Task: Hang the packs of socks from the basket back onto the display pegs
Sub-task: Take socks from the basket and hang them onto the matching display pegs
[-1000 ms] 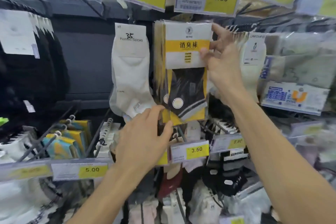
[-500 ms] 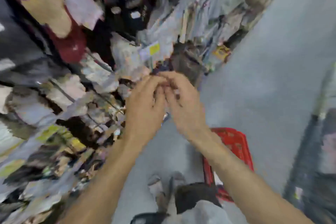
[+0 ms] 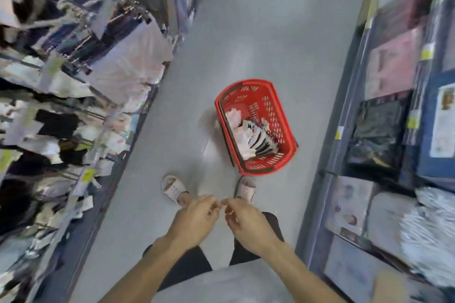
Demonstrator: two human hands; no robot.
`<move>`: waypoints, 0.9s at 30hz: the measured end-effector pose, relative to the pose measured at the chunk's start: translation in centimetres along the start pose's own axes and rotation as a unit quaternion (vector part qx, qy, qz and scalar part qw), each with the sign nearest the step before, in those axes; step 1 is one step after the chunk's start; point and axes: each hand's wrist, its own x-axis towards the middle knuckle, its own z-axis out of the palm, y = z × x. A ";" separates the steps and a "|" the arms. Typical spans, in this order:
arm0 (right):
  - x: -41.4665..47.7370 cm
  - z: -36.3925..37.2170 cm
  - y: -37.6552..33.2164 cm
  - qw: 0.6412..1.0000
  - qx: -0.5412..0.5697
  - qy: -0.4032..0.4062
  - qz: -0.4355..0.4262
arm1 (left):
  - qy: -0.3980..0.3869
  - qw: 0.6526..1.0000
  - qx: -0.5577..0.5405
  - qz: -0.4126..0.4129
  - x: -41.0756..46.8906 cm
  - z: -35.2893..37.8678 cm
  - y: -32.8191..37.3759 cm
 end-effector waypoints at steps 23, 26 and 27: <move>31.4 0.8 37.9 0.963 0.192 0.098 0.164 | 0.091 0.888 -0.330 -0.305 42.1 24.0 1.2; 37.8 3.8 40.2 0.958 0.198 0.086 0.190 | 0.115 0.878 -0.319 -0.337 46.9 26.2 -0.4; 39.5 4.7 40.8 0.956 0.200 0.082 0.200 | 0.122 0.876 -0.313 -0.346 48.4 26.6 -0.8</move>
